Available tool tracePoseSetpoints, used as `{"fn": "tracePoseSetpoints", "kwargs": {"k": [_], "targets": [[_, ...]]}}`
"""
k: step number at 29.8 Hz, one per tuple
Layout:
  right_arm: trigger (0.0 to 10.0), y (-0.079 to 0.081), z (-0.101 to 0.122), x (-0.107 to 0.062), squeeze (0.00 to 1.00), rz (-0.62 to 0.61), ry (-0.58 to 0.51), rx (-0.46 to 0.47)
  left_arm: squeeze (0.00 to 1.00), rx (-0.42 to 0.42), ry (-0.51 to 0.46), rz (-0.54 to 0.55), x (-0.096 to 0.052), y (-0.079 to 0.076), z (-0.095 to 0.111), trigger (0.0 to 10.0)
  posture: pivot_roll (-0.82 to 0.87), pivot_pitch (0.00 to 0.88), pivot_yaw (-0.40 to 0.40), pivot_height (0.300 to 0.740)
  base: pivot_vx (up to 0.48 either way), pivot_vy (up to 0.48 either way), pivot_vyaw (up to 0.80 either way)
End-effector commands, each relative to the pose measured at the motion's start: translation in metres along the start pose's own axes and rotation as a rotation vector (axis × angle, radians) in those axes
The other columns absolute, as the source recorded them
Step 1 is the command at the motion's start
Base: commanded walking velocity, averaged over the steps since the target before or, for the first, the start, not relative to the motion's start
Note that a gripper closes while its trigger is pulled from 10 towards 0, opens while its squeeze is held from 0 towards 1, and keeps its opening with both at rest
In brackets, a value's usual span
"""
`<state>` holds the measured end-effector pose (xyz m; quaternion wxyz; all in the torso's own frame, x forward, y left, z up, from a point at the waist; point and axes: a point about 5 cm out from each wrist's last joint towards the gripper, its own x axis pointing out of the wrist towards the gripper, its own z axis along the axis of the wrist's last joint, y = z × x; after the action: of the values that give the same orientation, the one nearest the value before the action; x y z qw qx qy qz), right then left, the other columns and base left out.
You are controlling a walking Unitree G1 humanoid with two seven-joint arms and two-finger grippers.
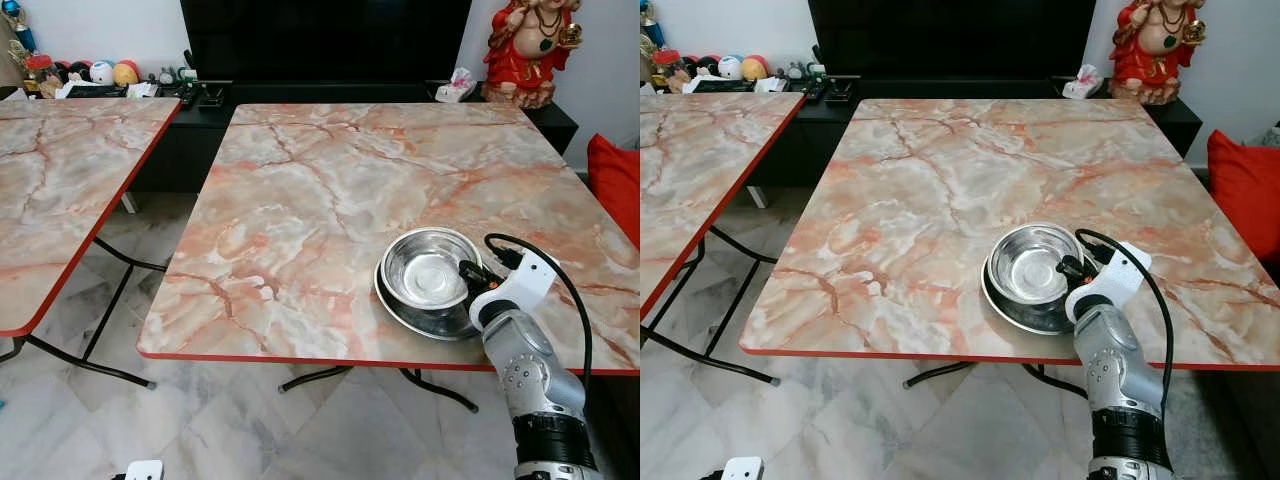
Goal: Setting the table
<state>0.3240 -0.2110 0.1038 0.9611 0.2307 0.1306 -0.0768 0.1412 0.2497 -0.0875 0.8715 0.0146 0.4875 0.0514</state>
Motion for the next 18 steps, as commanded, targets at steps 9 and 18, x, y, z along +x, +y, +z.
{"fn": "tracePoseSetpoints", "kwargs": {"k": [9,18], "targets": [[10.0,-0.004,0.003,0.001,0.00,-0.036,-0.012,-0.038,0.00,-0.003,0.023,0.010,-0.002,0.004,-0.005,10.0,0.02,0.027,0.008,0.736,0.000,0.000,0.00],[10.0,-0.015,0.006,0.000,0.00,-0.114,-0.030,-0.125,0.00,-0.003,0.024,0.006,-0.002,0.004,-0.006,10.0,0.02,0.029,0.008,0.736,0.000,0.000,0.00]]}}
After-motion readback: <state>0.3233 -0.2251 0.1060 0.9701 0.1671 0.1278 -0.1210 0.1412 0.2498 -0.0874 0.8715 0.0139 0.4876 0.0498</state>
